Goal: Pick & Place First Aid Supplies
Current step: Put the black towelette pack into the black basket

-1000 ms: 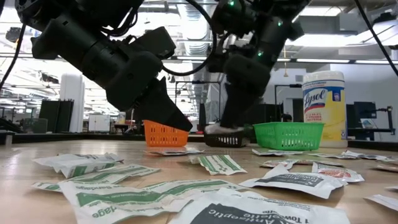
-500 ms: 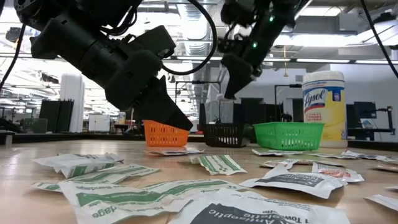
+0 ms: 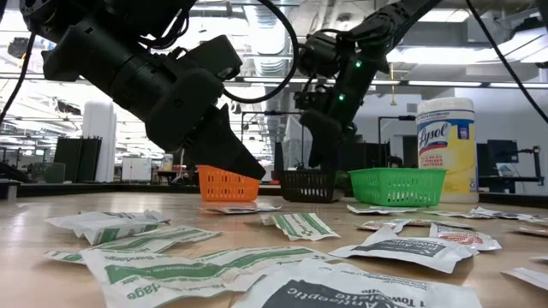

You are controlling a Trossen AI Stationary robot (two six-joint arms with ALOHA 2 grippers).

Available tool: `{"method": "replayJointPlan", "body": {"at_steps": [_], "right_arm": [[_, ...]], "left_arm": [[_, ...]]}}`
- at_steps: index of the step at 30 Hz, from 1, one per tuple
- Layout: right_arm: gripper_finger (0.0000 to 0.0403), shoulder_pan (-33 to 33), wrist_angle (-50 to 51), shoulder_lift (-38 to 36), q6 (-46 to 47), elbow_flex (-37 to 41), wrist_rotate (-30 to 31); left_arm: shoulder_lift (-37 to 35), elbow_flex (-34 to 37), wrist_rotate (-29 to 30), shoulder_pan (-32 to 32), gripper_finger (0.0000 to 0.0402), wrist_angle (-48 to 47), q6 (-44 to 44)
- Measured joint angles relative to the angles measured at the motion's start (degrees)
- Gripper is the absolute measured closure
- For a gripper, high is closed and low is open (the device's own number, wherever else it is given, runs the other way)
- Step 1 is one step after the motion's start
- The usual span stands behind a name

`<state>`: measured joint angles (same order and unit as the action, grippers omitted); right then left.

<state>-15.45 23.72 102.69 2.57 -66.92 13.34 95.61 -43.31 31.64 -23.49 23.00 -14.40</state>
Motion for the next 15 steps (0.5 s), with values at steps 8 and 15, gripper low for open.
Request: {"method": "replayJointPlan", "body": {"at_steps": [8,15], "right_arm": [[0.0269,1.40,0.84,-1.11,-0.15,0.02,0.09],[0.0245,6.00,4.32,-3.33,0.27,-0.09,0.09]], "left_arm": [[0.00,0.00,0.00,-0.01,0.0274,-0.01,0.01],[0.02,0.00,-0.02,-0.01,0.0274,-0.01,0.01]]}}
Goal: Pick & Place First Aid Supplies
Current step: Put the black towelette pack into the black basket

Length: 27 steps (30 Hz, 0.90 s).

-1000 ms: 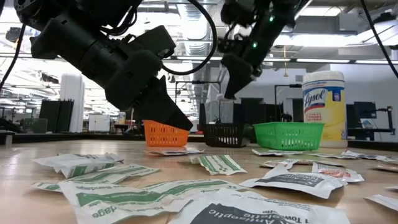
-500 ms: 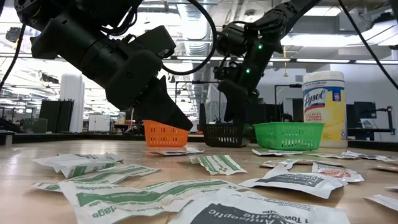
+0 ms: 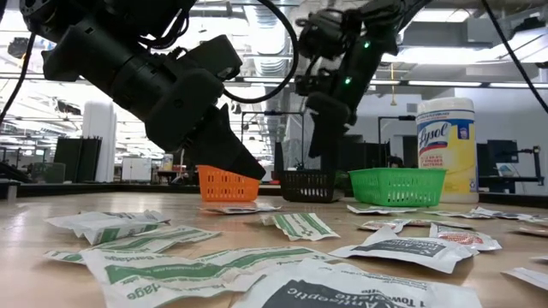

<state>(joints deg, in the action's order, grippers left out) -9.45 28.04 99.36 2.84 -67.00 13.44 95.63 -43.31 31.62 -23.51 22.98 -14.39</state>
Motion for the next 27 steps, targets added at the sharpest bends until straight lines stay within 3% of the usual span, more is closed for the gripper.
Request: {"method": "replayJointPlan", "body": {"at_steps": [13,19,27], "right_arm": [[0.0257,15.01,7.55,-4.03,15.20,0.05,-1.46],[0.0264,21.18,7.71,-0.68,27.90,0.09,-3.54],[0.0275,23.67,10.25,3.84,35.03,0.17,-3.51]], "left_arm": [[-0.02,-0.02,-0.39,-0.31,0.0274,0.39,-0.02],[-0.01,-0.02,-0.42,-0.55,0.0274,0.67,-0.02],[-0.02,-0.02,-0.42,-0.55,0.0274,0.70,-2.92]]}}
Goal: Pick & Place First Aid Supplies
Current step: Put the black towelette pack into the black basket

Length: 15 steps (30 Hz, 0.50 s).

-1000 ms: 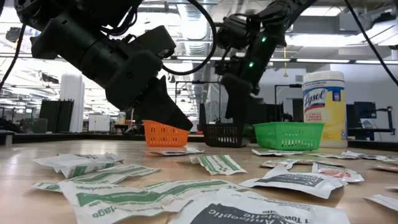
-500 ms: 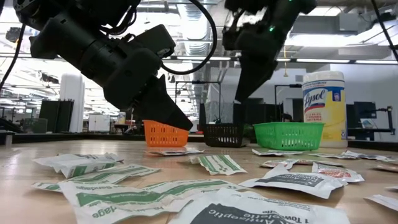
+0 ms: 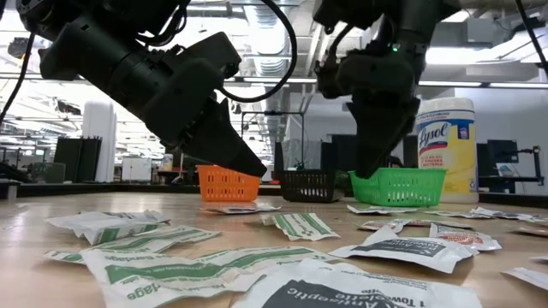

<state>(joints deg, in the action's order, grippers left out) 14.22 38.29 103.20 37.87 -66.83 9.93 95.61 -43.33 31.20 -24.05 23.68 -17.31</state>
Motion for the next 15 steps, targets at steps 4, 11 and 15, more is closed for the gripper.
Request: {"method": "replayJointPlan", "body": {"at_steps": [4,11,15], "right_arm": [[0.0277,-0.13,-0.10,1.01,2.92,0.61,-2.65],[0.0279,-0.04,-0.10,1.23,6.22,2.57,-1.47],[0.0285,-0.09,-0.66,1.22,6.16,2.56,0.62]], "left_arm": [[0.01,0.00,0.00,0.00,0.0274,0.03,-0.10],[0.01,0.00,0.00,0.00,0.0274,0.42,-0.10],[0.02,0.00,0.00,0.00,0.0274,0.53,-0.10]]}}
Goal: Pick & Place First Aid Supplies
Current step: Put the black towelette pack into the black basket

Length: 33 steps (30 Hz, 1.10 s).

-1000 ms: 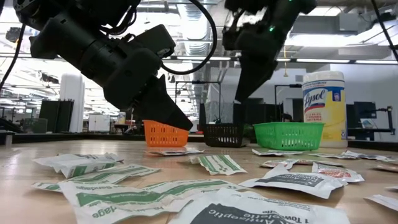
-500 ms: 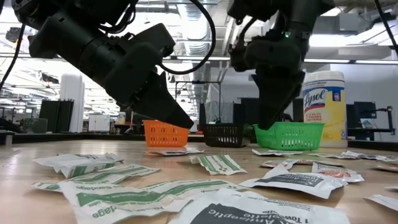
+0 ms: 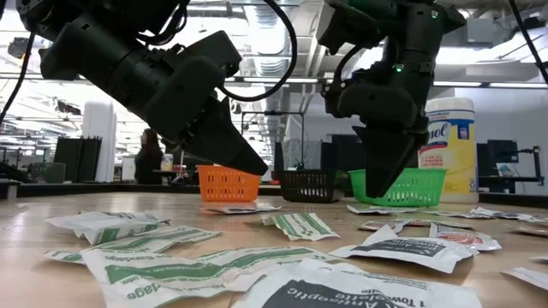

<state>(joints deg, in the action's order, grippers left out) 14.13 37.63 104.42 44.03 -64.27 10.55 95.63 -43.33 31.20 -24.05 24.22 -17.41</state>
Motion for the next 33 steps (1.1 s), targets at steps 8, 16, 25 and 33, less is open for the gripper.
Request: {"method": "replayJointPlan", "body": {"at_steps": [8,16,25,33], "right_arm": [[0.0285,-0.84,-0.41,0.00,-0.44,0.00,1.63],[0.0285,-1.46,-0.39,0.00,-0.44,0.00,1.54],[0.0285,-1.46,-5.46,-0.02,1.44,4.57,1.49],[0.0305,-1.46,-6.64,-0.35,1.25,6.40,1.79]], "left_arm": [[-0.02,0.00,0.00,0.00,0.0274,0.28,0.00],[-0.02,0.00,-0.04,-0.07,0.0274,0.30,0.00],[-0.02,0.00,-0.10,-0.44,0.0274,0.30,0.00],[-0.01,0.00,-0.07,-0.44,0.0274,0.30,0.00]]}}
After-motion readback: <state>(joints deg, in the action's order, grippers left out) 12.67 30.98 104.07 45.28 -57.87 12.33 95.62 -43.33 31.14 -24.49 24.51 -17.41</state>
